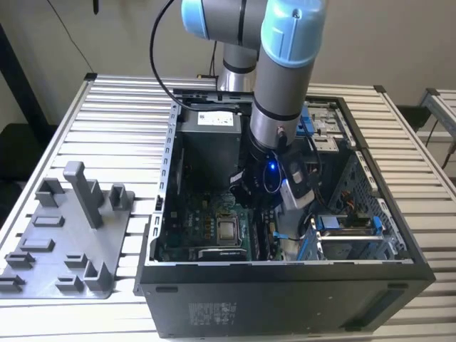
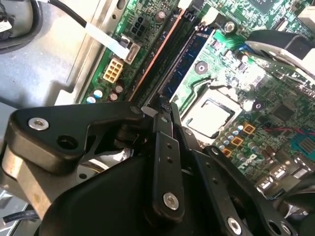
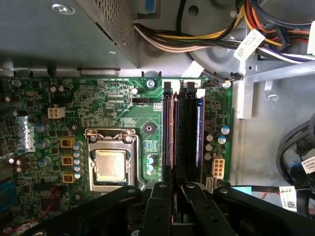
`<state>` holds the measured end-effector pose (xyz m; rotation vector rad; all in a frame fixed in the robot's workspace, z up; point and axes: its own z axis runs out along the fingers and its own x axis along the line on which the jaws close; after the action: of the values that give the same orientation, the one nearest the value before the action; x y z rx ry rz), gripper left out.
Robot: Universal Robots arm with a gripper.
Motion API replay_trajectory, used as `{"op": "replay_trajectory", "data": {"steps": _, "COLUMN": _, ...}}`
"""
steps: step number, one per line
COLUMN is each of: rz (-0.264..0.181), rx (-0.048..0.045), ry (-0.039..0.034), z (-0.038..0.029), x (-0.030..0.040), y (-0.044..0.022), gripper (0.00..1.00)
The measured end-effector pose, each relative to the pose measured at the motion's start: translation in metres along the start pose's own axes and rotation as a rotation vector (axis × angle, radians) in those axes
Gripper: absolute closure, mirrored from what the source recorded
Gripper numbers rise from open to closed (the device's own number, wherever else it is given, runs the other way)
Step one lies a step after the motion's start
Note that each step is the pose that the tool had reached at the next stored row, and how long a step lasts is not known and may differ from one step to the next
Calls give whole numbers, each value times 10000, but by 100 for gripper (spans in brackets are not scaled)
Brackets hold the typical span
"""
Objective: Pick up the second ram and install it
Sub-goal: 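Insert the second ram into the second slot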
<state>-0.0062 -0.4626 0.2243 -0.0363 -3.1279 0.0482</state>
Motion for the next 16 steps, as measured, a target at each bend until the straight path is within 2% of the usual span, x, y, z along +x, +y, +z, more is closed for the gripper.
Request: {"op": "replay_trajectory", "data": {"steps": 16, "rz": 314, "rx": -3, "ry": 10, "z": 13, "x": -1, "y": -1, "gripper": 86}}
